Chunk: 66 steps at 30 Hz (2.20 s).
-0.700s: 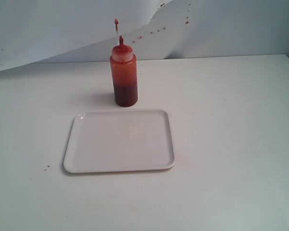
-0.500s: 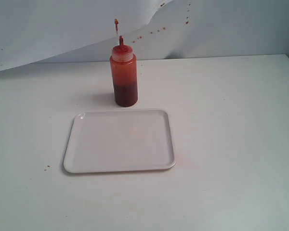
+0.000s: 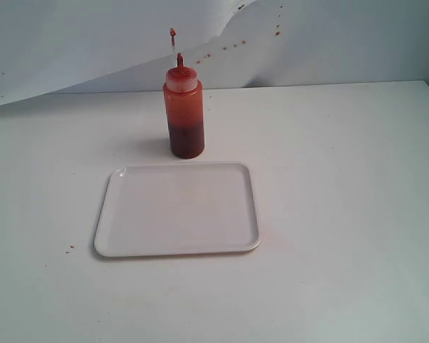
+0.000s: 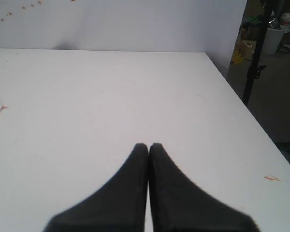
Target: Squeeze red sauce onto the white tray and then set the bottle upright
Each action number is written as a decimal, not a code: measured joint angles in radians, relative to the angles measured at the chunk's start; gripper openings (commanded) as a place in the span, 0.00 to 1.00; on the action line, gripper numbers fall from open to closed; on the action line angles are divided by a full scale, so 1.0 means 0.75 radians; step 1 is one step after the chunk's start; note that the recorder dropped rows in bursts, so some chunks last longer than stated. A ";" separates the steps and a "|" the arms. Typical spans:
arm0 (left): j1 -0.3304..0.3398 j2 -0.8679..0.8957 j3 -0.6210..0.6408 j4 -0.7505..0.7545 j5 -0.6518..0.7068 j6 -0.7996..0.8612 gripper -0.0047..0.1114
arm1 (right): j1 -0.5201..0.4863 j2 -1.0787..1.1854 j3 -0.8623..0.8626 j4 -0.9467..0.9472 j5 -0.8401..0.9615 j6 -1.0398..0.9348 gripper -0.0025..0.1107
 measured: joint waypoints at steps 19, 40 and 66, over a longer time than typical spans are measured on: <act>0.000 0.000 0.000 0.000 0.000 0.000 0.04 | 0.000 0.000 0.000 0.000 0.000 0.000 0.02; 0.000 0.345 0.000 -0.058 -1.260 -0.248 0.04 | 0.000 0.000 0.000 0.000 0.000 0.000 0.02; 0.000 2.894 -1.006 1.412 -1.985 -0.627 0.10 | 0.000 0.000 0.000 0.000 0.000 0.000 0.02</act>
